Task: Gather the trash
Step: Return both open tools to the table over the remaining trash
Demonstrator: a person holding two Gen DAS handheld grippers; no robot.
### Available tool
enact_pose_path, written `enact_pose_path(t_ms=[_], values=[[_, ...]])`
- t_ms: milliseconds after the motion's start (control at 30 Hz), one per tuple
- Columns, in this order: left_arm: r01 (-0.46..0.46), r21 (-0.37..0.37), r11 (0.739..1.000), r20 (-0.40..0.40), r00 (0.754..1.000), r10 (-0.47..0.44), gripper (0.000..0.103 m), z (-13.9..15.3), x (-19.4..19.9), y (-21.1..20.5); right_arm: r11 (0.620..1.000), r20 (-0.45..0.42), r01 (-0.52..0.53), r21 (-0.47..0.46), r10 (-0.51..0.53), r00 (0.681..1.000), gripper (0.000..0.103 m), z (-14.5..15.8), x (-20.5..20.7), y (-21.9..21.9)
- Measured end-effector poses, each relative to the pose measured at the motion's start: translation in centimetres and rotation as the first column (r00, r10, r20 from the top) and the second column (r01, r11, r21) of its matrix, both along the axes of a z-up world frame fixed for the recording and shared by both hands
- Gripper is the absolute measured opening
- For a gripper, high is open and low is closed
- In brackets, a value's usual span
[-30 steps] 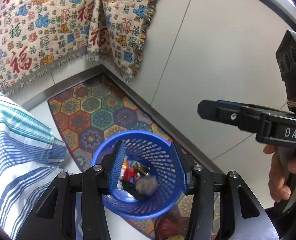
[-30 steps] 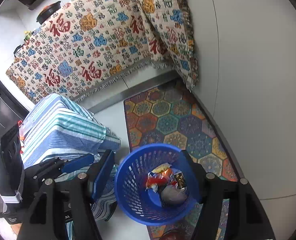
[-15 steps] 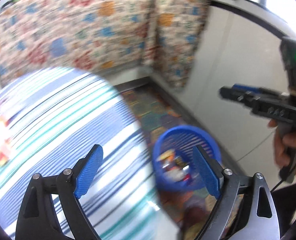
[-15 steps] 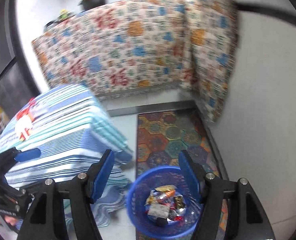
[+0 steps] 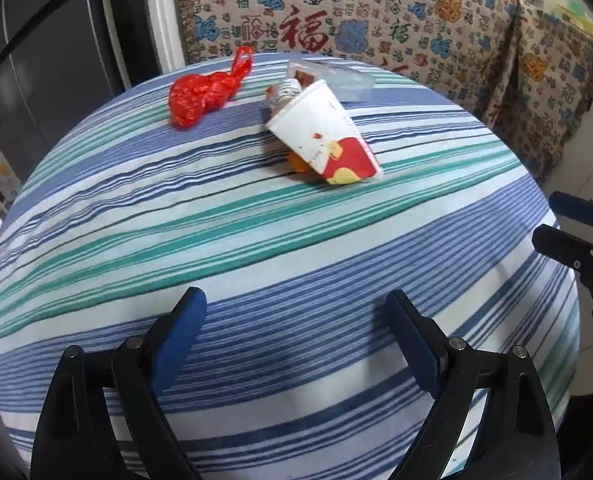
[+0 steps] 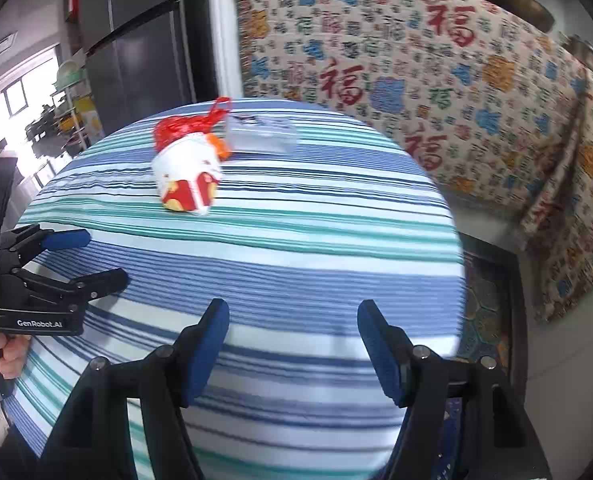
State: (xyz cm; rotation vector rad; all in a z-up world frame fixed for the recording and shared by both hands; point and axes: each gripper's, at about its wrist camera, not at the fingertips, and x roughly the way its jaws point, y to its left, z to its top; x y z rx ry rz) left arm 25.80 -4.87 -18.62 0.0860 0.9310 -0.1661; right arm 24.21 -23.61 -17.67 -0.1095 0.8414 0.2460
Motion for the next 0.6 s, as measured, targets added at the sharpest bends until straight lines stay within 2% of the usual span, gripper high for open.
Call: enact_pose_path(t_ms=[167, 300, 467, 600], values=[[0.011, 0.004, 1.0, -0.002, 1.0, -0.011, 0.097, -0.4, 0.4, 0.9, 0.999, -0.026, -0.051, -0.012, 0.051, 0.998, 0.068, -1.3, 1.8, 2.9], [0.016, 0.011, 1.0, -0.013, 1.0, -0.016, 0.103, -0.5, 0.8, 1.3, 0.999, -0.059, -0.054, -0.007, 0.054, 0.997, 0.068, -2.4, 2.7, 3.3], [0.051, 0.015, 0.999, -0.018, 0.999, -0.05, 0.103, -0.4, 1.1, 2.6, 0.998, -0.064, -0.07, -0.006, 0.07, 0.996, 0.07, -2.9, 3.7, 4.1], [0.001, 0.011, 1.0, -0.015, 1.0, 0.0, 0.103, -0.4, 1.6, 5.7, 0.993, -0.072, -0.116, -0.004, 0.115, 0.991, 0.07, -2.8, 4.5, 5.2]])
